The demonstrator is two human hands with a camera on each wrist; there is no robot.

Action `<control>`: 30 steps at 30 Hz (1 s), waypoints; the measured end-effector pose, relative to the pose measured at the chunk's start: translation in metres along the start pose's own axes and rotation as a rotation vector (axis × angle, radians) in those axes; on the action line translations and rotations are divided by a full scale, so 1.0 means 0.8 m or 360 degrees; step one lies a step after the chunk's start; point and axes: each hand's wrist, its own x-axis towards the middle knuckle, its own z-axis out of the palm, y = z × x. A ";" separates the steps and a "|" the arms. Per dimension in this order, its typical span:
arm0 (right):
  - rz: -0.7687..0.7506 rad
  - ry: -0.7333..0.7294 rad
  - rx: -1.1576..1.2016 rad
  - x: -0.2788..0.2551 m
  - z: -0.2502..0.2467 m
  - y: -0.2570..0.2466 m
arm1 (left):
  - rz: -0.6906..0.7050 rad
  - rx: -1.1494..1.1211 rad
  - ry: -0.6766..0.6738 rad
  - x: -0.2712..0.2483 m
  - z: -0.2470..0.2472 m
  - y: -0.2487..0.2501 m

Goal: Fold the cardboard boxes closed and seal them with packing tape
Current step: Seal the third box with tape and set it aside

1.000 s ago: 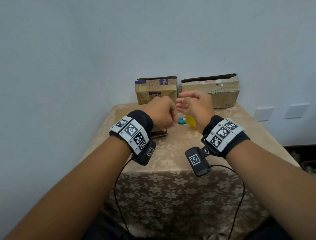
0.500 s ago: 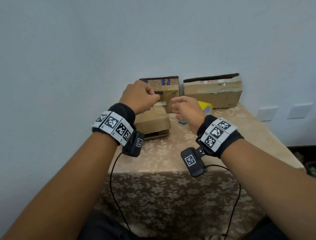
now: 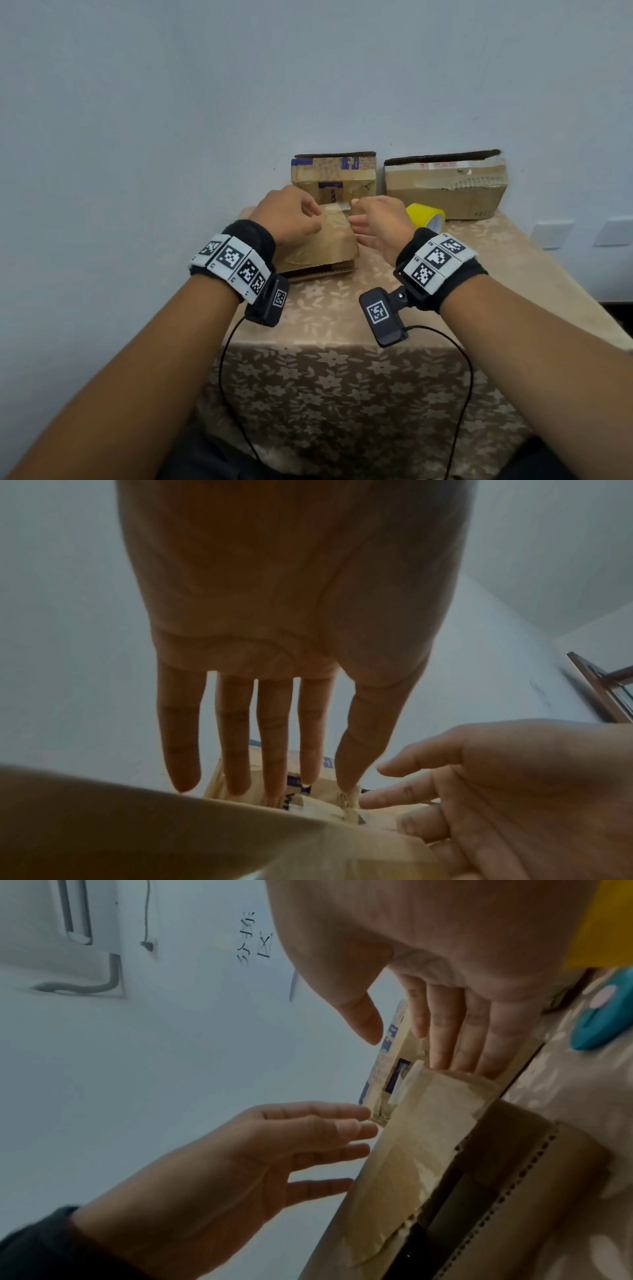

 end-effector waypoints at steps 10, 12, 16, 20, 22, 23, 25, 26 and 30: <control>-0.0136 0.0130 0.0025 0.035 0.015 0.005 | -0.0071 0.0041 -0.0043 -0.001 0.006 -0.004; -0.0152 0.0167 0.0065 0.039 0.016 0.007 | -0.0074 0.0049 -0.0054 -0.001 0.007 -0.005; -0.0092 0.0253 0.0156 0.050 0.017 0.009 | -0.0067 0.0070 -0.0058 0.000 0.005 -0.008; 0.0022 0.0223 0.0145 0.054 0.018 0.011 | -0.0067 0.0068 -0.0061 -0.001 0.005 -0.009; 0.0055 0.0208 0.0122 0.054 0.018 0.015 | -0.0070 0.0069 -0.0063 0.000 0.006 -0.010; 0.0091 0.0191 0.0118 0.055 0.018 0.017 | -0.0068 0.0075 -0.0063 0.000 0.007 -0.009; 0.0097 0.0175 0.0091 0.056 0.020 0.018 | -0.0062 0.0088 -0.0054 0.001 0.008 -0.009; 0.0060 0.0179 0.0072 0.059 0.021 0.017 | -0.0065 0.0091 -0.0053 0.001 0.008 -0.009; -0.0075 0.0246 0.0001 0.068 0.029 0.017 | -0.0077 0.0088 -0.0049 0.000 0.009 -0.011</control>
